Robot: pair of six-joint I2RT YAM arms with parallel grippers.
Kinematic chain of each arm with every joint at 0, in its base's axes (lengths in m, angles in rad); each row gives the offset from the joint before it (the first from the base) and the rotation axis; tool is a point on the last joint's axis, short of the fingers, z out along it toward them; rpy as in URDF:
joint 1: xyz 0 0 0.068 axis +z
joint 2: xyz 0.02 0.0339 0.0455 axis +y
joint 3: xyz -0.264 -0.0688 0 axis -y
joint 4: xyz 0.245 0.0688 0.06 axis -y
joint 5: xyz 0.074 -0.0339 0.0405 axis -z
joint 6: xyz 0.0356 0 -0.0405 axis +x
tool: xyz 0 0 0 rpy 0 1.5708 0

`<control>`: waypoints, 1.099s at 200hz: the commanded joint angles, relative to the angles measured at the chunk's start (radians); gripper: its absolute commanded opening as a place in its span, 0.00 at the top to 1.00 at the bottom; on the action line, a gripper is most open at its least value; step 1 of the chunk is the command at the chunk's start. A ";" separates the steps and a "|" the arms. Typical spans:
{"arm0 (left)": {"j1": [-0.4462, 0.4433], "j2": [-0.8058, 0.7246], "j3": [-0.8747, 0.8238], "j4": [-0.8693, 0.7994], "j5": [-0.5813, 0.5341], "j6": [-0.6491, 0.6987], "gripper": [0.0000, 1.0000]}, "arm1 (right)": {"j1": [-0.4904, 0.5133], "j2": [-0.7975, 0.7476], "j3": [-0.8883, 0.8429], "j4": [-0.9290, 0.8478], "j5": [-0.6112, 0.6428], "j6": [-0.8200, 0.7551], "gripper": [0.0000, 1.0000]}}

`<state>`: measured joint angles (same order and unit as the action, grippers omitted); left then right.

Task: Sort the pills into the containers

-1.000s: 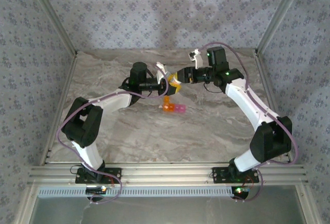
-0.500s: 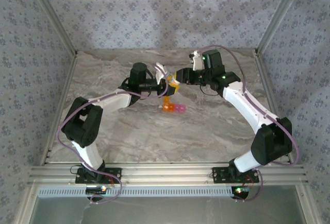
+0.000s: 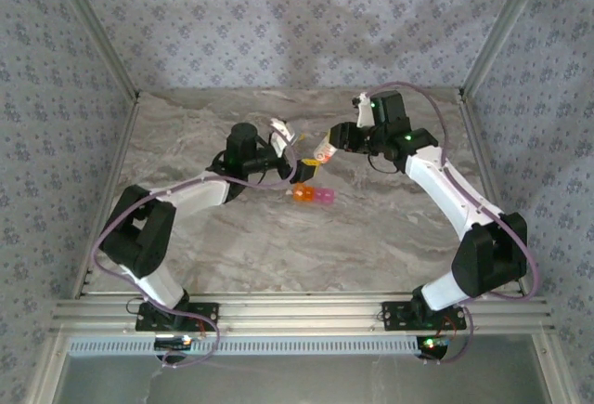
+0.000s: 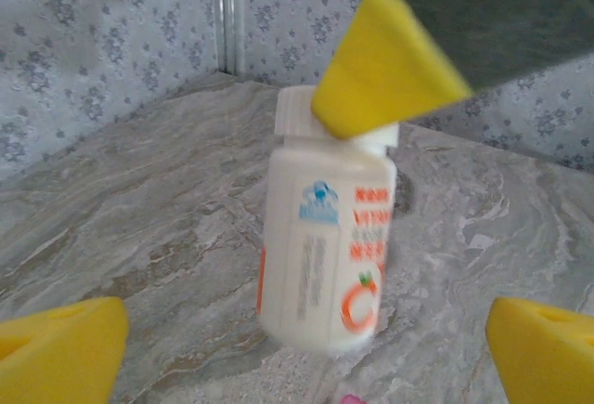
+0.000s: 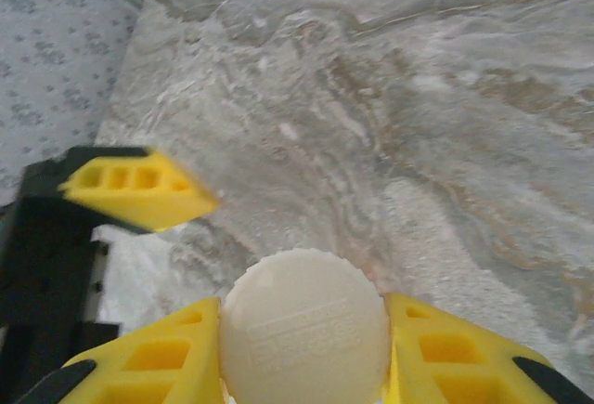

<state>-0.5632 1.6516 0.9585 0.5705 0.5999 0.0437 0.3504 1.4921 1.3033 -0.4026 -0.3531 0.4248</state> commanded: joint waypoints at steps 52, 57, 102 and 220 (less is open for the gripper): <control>0.011 -0.183 -0.111 -0.015 -0.250 0.102 0.02 | -0.065 -0.021 -0.119 0.047 0.344 -0.129 0.71; 0.011 -0.194 -0.115 -0.020 -0.277 0.108 0.02 | -0.066 -0.020 -0.149 0.064 0.375 -0.129 0.71; 0.042 -0.255 -0.109 -0.108 -0.608 0.060 0.02 | -0.068 0.011 -0.244 0.165 0.515 -0.129 0.71; 0.141 -0.285 -0.017 -0.355 -0.709 -0.121 0.02 | -0.038 0.040 -0.407 0.377 0.609 -0.135 0.68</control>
<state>-0.4313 1.3945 0.8974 0.2432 -0.0399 -0.0109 0.3023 1.5127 0.9047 -0.0807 0.2157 0.2977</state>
